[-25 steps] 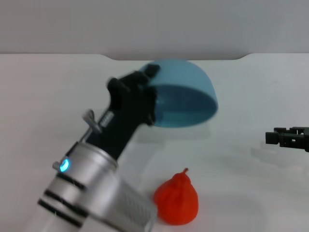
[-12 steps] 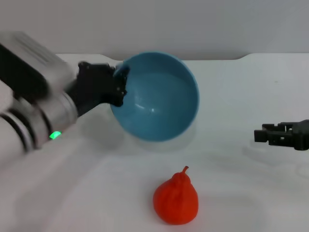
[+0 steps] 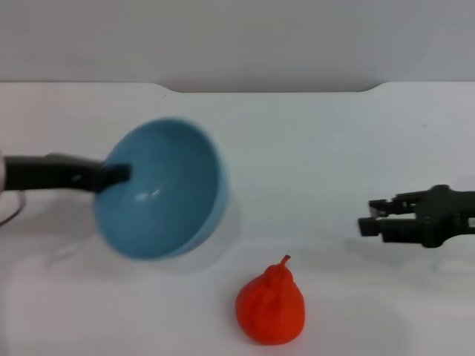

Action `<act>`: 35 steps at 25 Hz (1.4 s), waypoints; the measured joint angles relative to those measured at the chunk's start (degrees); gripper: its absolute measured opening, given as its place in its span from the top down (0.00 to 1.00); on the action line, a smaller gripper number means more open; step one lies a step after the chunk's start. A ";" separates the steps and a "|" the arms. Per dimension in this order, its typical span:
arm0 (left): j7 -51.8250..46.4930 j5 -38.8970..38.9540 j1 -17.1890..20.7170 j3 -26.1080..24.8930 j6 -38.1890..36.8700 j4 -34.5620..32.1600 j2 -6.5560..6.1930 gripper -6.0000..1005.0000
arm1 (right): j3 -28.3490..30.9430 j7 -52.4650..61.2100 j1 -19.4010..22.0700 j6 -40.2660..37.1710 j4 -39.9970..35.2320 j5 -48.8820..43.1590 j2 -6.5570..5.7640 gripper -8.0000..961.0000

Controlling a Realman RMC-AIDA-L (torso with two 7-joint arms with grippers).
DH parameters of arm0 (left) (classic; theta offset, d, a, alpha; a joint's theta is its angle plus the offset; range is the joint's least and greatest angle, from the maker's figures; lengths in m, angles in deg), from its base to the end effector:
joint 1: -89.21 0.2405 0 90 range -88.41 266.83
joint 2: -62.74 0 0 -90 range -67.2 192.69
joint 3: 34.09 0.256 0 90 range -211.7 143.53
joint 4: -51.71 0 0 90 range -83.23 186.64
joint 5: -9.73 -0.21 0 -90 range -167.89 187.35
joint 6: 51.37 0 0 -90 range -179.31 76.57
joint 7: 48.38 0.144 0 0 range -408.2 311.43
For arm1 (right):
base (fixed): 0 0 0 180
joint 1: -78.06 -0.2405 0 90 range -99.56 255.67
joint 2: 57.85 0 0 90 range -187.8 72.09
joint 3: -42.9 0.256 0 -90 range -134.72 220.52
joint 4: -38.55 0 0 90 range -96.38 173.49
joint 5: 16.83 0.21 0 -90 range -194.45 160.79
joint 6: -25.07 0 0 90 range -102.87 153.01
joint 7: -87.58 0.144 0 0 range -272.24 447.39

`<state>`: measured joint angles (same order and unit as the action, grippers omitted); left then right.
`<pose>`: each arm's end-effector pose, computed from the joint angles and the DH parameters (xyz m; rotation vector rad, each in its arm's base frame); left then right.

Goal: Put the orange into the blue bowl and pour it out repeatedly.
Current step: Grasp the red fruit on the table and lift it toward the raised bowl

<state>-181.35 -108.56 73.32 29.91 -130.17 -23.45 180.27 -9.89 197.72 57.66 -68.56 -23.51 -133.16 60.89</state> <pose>-0.2500 0.3268 0.0477 -2.4336 -1.2090 -0.3219 0.2599 0.3052 0.0334 -2.7400 1.0108 0.4420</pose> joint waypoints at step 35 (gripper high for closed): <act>-9.84 -14.09 1.41 5.35 -8.46 -8.07 0.34 0.98 | -16.16 -5.57 -16.42 12.39 29.67 1.02 0.38 0.36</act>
<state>-191.19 -122.66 74.73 35.26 -138.63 -31.53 180.61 -26.05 192.15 41.24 -56.18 6.16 -132.13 61.27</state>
